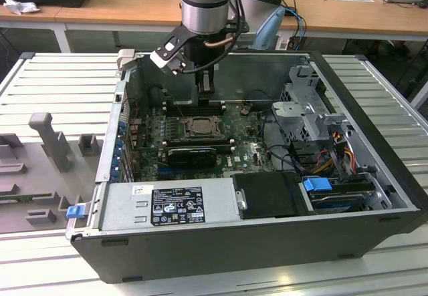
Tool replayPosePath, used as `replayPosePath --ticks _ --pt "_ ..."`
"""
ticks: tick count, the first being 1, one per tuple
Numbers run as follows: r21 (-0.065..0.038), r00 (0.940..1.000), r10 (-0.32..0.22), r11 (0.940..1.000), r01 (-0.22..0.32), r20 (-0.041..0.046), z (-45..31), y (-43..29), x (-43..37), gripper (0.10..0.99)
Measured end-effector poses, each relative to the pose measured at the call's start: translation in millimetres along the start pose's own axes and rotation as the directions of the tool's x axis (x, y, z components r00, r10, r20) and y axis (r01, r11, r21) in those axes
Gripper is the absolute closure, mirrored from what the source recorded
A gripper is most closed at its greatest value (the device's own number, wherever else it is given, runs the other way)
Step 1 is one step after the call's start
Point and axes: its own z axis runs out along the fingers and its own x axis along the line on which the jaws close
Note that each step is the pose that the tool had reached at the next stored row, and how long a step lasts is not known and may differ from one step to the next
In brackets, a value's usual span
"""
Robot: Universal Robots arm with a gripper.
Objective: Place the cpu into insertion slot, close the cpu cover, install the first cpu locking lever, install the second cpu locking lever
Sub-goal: 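Install the first cpu locking lever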
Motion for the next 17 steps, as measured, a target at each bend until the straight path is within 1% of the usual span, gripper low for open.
replayPosePath --ticks 3,4,6,7,10,11,14,15,17 --pt "0.000 1.0000 0.000 1.0000 0.000 0.0003 0.3 0.0 0.0 0.980" --pt "0.001 0.9998 -0.021 0.9998 0.021 -0.0005 0.4 0.0 -0.1 0.980" --pt "0.005 0.9957 -0.093 0.9957 0.093 -0.0034 0.6 0.0 0.0 0.980" --pt "0.006 0.9939 -0.110 0.9939 0.110 -0.0042 0.6 0.0 0.0 0.980" --pt "0.009 0.9849 -0.173 0.9849 0.173 -0.0065 0.5 -0.1 0.0 0.980" --pt "0.010 0.9801 -0.198 0.9801 0.198 -0.0075 0.6 -0.1 -0.1 0.980" --pt "0.012 0.9735 -0.229 0.9734 0.229 -0.0089 1.1 -0.1 -0.1 0.980" --pt "0.012 0.9697 -0.244 0.9696 0.244 -0.0098 1.2 -0.1 -0.1 0.980" --pt "0.014 0.9583 -0.286 0.9582 0.286 -0.0118 1.2 0.0 -0.1 0.980"
